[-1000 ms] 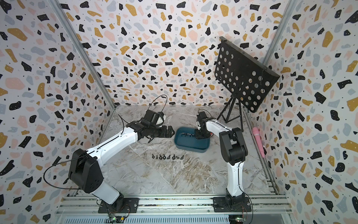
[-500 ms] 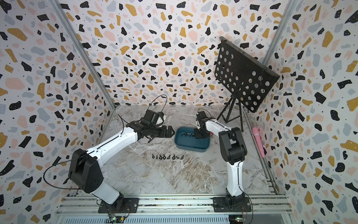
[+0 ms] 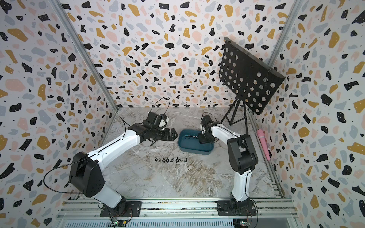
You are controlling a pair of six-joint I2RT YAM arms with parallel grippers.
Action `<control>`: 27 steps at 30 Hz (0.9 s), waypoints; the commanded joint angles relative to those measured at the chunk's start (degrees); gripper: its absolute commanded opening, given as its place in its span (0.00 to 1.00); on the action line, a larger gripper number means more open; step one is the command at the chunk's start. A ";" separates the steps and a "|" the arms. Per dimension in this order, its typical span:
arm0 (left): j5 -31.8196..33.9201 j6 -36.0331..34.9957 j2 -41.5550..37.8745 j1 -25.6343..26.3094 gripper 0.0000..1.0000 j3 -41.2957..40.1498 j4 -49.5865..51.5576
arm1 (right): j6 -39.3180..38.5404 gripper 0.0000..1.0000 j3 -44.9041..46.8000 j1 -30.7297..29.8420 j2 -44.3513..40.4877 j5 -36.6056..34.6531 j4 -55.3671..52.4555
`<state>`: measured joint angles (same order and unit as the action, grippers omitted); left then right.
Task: Take out the wing nut from the storage box
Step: Pick up the wing nut from the storage box, then place the wing nut at the center of the board.
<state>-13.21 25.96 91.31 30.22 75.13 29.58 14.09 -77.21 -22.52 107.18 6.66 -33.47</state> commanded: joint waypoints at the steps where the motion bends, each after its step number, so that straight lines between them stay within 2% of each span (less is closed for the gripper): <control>1: 0.00 -0.30 -2.78 -0.22 1.00 -1.38 -0.05 | 2.28 0.00 2.35 -1.86 -7.37 -0.58 -2.96; 8: 3.18 1.10 -7.23 -0.24 1.00 -4.68 0.03 | 5.69 0.00 9.12 -7.90 -17.53 -2.68 -5.23; 13: 8.08 4.49 -11.06 -0.23 1.00 -8.37 0.03 | 8.24 0.00 12.95 -12.96 -21.15 -5.61 -5.79; 20: 11.94 5.93 -16.08 -0.25 1.00 -12.02 1.03 | 12.21 0.00 17.79 -18.75 -20.57 -6.30 -1.60; 27: 12.04 5.46 -18.86 -0.24 1.00 -13.29 2.76 | 13.59 0.00 19.10 -20.75 -16.13 -6.83 3.74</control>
<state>-2.31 31.16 74.06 30.22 63.20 31.83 26.41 -57.67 -42.70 89.84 1.39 -32.38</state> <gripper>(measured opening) 0.992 0.040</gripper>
